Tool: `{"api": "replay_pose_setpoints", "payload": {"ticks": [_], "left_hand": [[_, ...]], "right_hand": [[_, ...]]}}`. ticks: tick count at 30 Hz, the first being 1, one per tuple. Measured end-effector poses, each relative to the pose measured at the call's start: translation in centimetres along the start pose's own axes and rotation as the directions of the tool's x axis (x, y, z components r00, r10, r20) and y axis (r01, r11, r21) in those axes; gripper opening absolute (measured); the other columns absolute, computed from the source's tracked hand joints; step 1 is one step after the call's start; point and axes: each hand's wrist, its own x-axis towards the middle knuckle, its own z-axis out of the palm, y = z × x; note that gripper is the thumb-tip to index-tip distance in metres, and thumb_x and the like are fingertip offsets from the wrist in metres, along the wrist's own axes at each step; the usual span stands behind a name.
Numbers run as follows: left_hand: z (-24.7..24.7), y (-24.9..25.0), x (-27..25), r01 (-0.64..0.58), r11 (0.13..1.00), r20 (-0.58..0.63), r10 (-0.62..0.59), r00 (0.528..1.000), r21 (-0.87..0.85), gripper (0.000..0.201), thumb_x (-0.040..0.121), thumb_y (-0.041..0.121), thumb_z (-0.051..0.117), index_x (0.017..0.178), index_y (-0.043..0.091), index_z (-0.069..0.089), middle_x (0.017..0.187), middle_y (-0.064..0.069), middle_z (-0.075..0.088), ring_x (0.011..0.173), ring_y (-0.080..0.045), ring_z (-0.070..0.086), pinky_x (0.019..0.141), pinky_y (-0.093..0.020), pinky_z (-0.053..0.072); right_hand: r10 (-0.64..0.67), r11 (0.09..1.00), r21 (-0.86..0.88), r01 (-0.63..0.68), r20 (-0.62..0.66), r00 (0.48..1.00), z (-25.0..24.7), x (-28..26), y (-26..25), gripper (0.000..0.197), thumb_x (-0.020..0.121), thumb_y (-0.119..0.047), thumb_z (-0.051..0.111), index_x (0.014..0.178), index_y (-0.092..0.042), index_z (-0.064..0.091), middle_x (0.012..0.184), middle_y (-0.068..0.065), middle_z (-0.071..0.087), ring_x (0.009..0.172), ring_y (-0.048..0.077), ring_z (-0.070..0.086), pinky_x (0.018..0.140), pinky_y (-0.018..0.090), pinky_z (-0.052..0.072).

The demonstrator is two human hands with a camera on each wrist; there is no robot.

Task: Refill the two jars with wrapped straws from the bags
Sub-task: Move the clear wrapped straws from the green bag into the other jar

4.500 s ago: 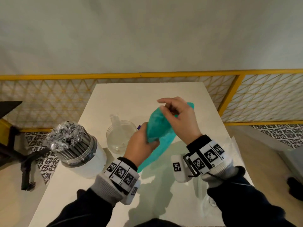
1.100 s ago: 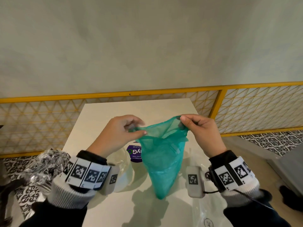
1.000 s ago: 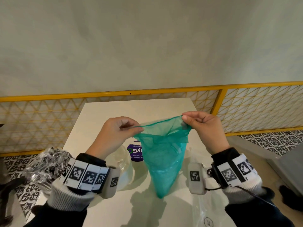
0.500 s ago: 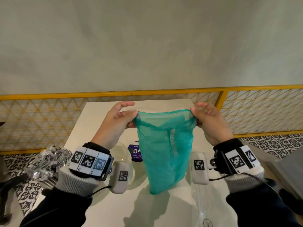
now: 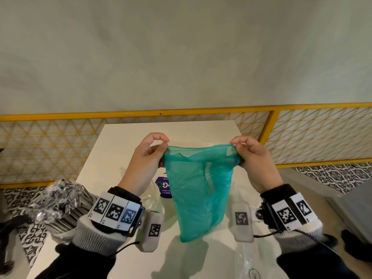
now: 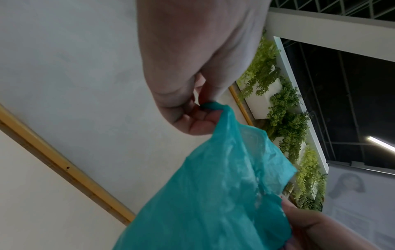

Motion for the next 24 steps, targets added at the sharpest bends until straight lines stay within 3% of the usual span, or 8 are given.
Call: {"api": "replay_pose_setpoints", "payload": {"ticks": [3, 6, 11, 14, 18, 22, 24], "left_hand": [[-0.1, 0.2, -0.1, -0.034, 0.999, 0.040, 0.033, 0.999, 0.034, 0.028, 0.097, 0.008, 0.044, 0.088, 0.023, 0.065, 0.076, -0.001, 0.064, 0.069, -0.010, 0.060, 0.063, -0.023, 0.051], [-0.1, 0.4, -0.2, -0.022, 0.999, 0.054, 0.021, 0.998, 0.026, 0.031, 0.096, 0.006, 0.044, 0.091, 0.022, 0.070, 0.091, 0.003, 0.069, 0.078, -0.004, 0.063, 0.068, -0.019, 0.053], [0.2, 0.4, -0.6, -0.053, 0.996, 0.079, 0.048, 0.996, 0.068, 0.023, 0.086, 0.002, 0.061, 0.097, 0.019, 0.072, 0.099, 0.000, 0.072, 0.083, -0.004, 0.067, 0.068, -0.013, 0.050], [0.1, 0.5, -0.5, -0.084, 0.991, 0.061, 0.078, 0.995, 0.107, 0.025, 0.086, -0.002, 0.060, 0.095, 0.018, 0.072, 0.097, -0.001, 0.072, 0.080, 0.000, 0.066, 0.068, -0.011, 0.049], [-0.2, 0.8, -0.6, -0.080, 0.991, 0.066, 0.074, 0.995, 0.107, 0.026, 0.086, -0.002, 0.059, 0.098, 0.018, 0.072, 0.096, 0.006, 0.071, 0.081, 0.005, 0.064, 0.068, -0.007, 0.047], [-0.3, 0.7, -0.9, -0.072, 0.984, 0.126, 0.051, 0.991, 0.165, 0.043, 0.083, -0.009, 0.056, 0.112, 0.020, 0.068, 0.107, 0.004, 0.068, 0.097, -0.012, 0.060, 0.087, -0.021, 0.050], [-0.1, 0.6, -1.1, -0.074, 0.980, 0.146, 0.047, 0.988, 0.183, 0.052, 0.081, -0.013, 0.053, 0.120, 0.021, 0.064, 0.112, 0.007, 0.064, 0.091, -0.014, 0.056, 0.081, -0.019, 0.050]], "right_hand": [[0.031, 0.999, 0.017, -0.032, 0.071, 0.997, -0.3, 0.0, -0.3, 0.033, 0.097, -0.004, 0.039, 0.083, -0.021, 0.064, 0.079, -0.005, 0.062, 0.071, 0.009, 0.055, 0.064, 0.021, 0.047], [-0.015, 0.999, -0.050, 0.018, 0.063, 0.998, -0.4, 0.0, -0.4, 0.026, 0.092, -0.005, 0.049, 0.087, -0.023, 0.068, 0.082, 0.001, 0.061, 0.075, 0.012, 0.054, 0.071, 0.023, 0.046], [-0.117, 0.983, -0.146, 0.114, -0.011, 0.993, -0.5, 0.1, -0.6, 0.021, 0.088, -0.004, 0.058, 0.090, -0.020, 0.072, 0.089, -0.003, 0.072, 0.079, 0.004, 0.062, 0.070, 0.015, 0.050], [-0.140, 0.968, -0.212, 0.132, -0.021, 0.990, -0.7, 0.2, -0.6, 0.023, 0.087, -0.004, 0.060, 0.088, -0.023, 0.073, 0.086, -0.006, 0.073, 0.075, 0.001, 0.063, 0.066, 0.013, 0.051], [-0.094, 0.967, -0.238, 0.091, -0.001, 0.996, -0.9, 0.3, -0.6, 0.027, 0.089, -0.003, 0.056, 0.088, -0.024, 0.071, 0.088, 0.002, 0.071, 0.072, 0.004, 0.063, 0.065, 0.012, 0.052], [-0.038, 0.975, -0.219, 0.037, -0.001, 0.999, -0.6, 0.3, -0.6, 0.027, 0.092, -0.006, 0.052, 0.093, -0.025, 0.071, 0.091, 0.000, 0.071, 0.077, 0.006, 0.061, 0.070, 0.012, 0.049], [0.016, 0.994, -0.112, -0.016, 0.001, 1.000, -0.5, 0.2, -0.8, 0.025, 0.093, -0.006, 0.049, 0.098, -0.019, 0.070, 0.092, 0.003, 0.070, 0.076, 0.006, 0.063, 0.069, 0.016, 0.052]]}}
